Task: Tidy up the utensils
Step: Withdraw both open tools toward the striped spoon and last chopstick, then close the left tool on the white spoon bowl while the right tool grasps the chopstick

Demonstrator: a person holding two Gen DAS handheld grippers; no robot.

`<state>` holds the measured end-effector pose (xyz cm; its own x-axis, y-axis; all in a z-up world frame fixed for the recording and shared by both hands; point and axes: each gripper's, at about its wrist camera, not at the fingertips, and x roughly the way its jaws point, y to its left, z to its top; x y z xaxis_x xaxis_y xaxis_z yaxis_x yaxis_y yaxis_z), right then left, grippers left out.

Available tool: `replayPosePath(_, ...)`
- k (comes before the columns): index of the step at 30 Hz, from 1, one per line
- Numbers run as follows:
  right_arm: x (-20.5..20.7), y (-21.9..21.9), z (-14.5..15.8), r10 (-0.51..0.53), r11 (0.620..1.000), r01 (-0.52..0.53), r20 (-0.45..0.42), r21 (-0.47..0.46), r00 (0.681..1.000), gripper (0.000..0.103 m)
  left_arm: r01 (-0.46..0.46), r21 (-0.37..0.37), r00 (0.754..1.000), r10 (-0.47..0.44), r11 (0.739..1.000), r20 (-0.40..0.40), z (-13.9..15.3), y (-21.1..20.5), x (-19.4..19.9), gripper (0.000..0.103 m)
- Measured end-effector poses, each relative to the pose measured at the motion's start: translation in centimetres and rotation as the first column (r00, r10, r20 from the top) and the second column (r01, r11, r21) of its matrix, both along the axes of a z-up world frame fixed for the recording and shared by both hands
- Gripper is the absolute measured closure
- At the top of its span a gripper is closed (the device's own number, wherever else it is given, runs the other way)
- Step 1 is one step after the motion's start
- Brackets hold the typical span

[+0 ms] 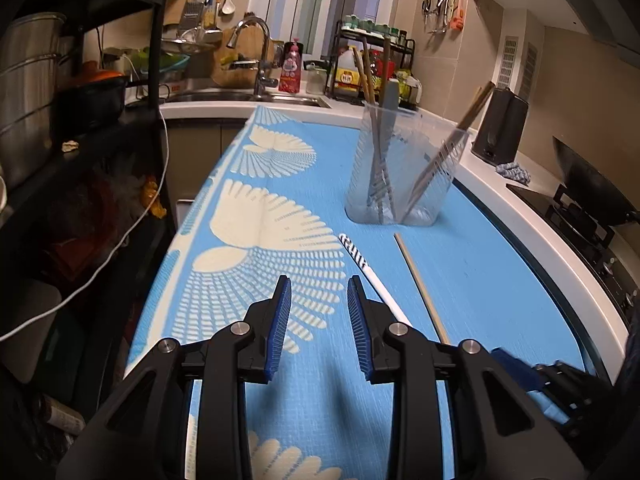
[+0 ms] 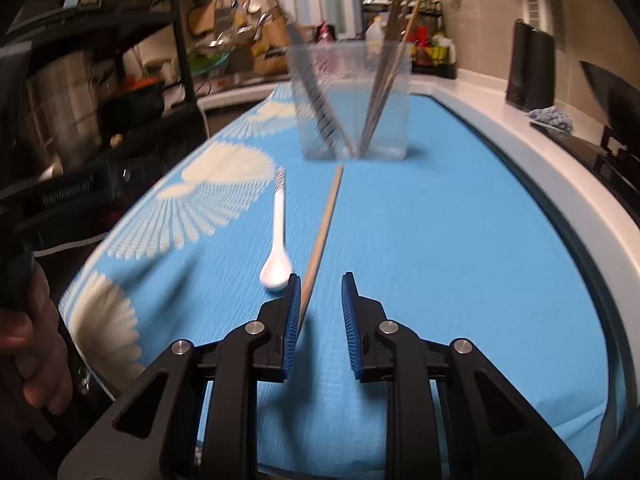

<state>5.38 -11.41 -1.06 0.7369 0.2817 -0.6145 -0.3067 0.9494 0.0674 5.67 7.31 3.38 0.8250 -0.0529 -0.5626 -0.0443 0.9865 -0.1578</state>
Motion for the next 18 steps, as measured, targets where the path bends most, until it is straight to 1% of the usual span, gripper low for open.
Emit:
replayPosePath(5, 0.0, 0.9, -1.4, 0.011, 0.999, -0.012, -0.019, -0.036, 1.0, 0.079, 0.047, -0.008, 0.999, -0.047, 0.999, -0.008, -0.7, -1.5, -0.2, 0.074)
replayPosePath(8, -0.1, 0.8, -1.3, 0.004, 0.998, -0.004, -0.011, -0.056, 1.0, 0.082, 0.085, -0.035, 0.996, -0.086, 0.996, -0.024, -1.3, -2.5, 0.0, 0.074)
replayPosePath(9, -0.2, 0.7, -1.3, -0.002, 0.998, 0.001, -0.01, -0.056, 1.0, 0.087, 0.098, -0.046, 0.995, -0.099, 0.994, -0.03, -1.5, -2.8, 0.1, 0.074)
replayPosePath(10, -0.2, 0.6, -1.3, -0.008, 0.998, 0.008, -0.009, -0.058, 1.0, 0.095, 0.11, -0.06, 0.993, -0.112, 0.992, -0.036, -1.8, -3.2, 0.2, 0.074)
replayPosePath(11, -0.2, 0.3, -1.3, -0.017, 0.998, 0.016, -0.006, -0.062, 1.0, 0.097, 0.117, -0.074, 0.992, -0.121, 0.99, -0.041, -2.0, -3.4, 0.3, 0.074)
replayPosePath(15, -0.2, -0.9, -1.1, -0.047, 0.997, 0.047, 0.002, -0.062, 0.999, 0.097, 0.133, -0.138, 0.987, -0.144, 0.981, -0.076, -3.1, -4.7, 1.0, 0.073)
replayPosePath(18, -0.2, -2.1, -0.9, -0.079, 0.995, 0.079, 0.009, -0.059, 0.997, 0.098, 0.13, -0.154, 0.983, -0.147, 0.98, -0.107, -4.0, -5.8, 1.5, 0.073)
